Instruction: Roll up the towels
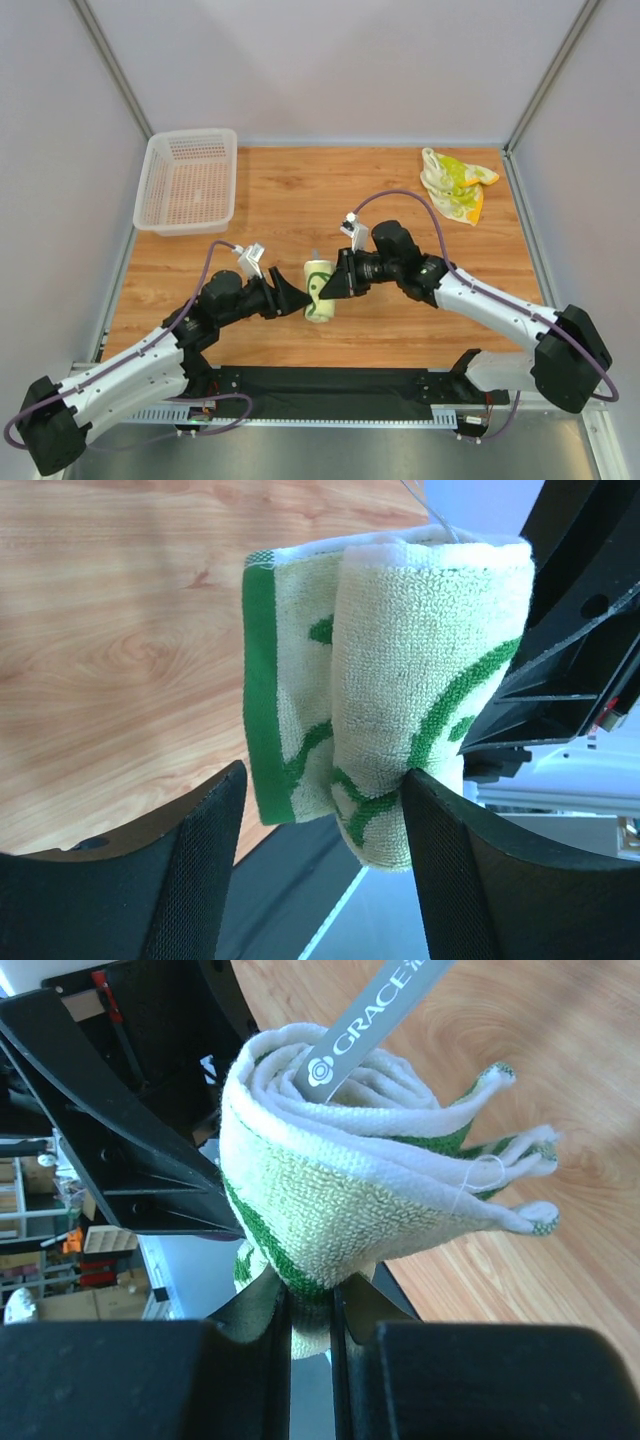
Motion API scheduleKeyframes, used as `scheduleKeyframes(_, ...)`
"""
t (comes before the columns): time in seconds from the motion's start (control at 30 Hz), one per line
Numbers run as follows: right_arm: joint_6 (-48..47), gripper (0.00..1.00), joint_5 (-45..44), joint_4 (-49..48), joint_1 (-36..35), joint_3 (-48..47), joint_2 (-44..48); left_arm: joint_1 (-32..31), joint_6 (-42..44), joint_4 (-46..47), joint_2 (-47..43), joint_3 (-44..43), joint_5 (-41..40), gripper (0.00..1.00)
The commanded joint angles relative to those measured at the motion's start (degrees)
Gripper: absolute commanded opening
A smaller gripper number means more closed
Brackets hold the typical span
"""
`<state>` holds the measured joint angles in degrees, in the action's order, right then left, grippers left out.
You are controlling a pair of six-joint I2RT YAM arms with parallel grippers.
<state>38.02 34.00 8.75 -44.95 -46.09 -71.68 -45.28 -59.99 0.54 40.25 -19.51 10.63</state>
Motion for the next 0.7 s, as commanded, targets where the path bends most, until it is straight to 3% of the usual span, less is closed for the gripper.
scheduleKeyframes(0.0, 9.60, 0.00, 13.45, -19.35, -2.42, 0.37, 2.51, -0.25, -1.27, 8.78, 0.62, 1.05, 1.23, 0.71)
scheduleKeyframes(0.47, 26.49, 0.00, 19.44, -50.30, -2.42, 5.65, 4.80, -0.25, -4.08, 14.57, 0.79, 2.98, 3.51, 0.69)
scheduleKeyframes(0.57, 29.82, 0.00, 19.53, -54.79, -2.51, 7.23, 3.48, -0.25, -5.05, 17.29, 1.23, 3.25, 4.30, 0.58)
scheduleKeyframes(0.6, 30.70, 0.00, 19.44, -57.94, -2.51, 7.67, 2.61, -0.16, -5.23, 18.00, 1.58, 3.25, 4.48, 0.46)
scheduleKeyframes(0.67, 32.90, 0.00, 19.53, -61.90, -2.51, 8.20, 1.72, -0.16, -5.75, 19.41, 2.02, 3.07, 4.83, 0.34)
